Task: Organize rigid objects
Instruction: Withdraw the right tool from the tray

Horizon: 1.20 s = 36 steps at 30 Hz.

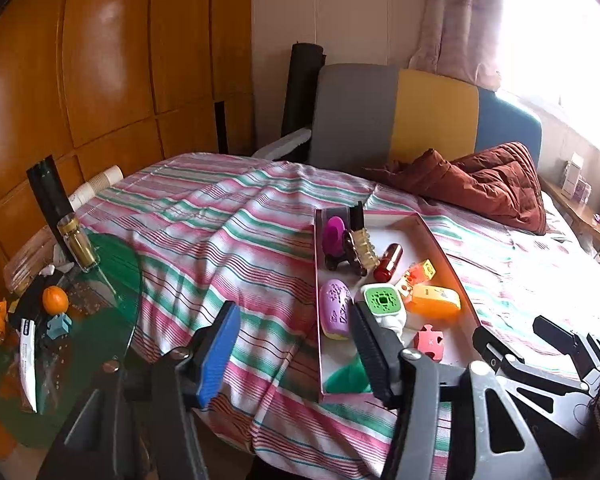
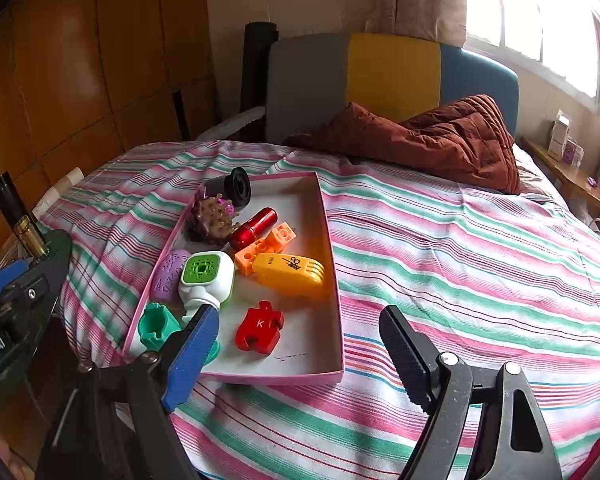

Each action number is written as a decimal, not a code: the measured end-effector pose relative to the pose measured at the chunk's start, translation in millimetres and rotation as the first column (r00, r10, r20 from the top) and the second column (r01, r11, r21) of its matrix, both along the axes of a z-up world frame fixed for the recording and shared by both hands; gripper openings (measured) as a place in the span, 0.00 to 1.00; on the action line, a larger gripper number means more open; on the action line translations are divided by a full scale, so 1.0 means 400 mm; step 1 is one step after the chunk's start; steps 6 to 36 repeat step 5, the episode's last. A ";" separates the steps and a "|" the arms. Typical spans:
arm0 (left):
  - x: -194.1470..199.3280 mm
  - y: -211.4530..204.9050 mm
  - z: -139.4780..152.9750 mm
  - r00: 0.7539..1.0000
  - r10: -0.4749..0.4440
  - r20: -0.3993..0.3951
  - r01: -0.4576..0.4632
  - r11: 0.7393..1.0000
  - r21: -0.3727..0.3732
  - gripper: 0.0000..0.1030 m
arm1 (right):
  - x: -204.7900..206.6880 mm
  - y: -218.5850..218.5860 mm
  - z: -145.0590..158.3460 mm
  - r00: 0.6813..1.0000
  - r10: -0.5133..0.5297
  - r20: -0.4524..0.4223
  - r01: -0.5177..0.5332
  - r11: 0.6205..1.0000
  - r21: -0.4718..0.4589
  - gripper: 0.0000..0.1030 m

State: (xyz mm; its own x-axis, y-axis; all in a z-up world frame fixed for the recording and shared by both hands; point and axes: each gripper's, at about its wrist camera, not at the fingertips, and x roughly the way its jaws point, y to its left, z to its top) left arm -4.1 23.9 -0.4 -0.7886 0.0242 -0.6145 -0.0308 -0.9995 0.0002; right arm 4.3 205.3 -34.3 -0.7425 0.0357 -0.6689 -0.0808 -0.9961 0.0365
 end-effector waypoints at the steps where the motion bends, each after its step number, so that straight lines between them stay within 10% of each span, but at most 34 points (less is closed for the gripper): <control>1: 0.000 -0.001 0.001 1.000 0.003 -0.004 -0.003 1.000 -0.003 0.54 | 0.000 -0.001 0.001 1.000 0.002 0.001 -0.002 1.000 0.000 0.80; 36: -0.002 -0.005 0.003 1.000 -0.002 0.002 0.002 1.000 0.003 0.54 | -0.003 -0.007 0.004 1.000 0.003 0.000 -0.003 1.000 0.002 0.80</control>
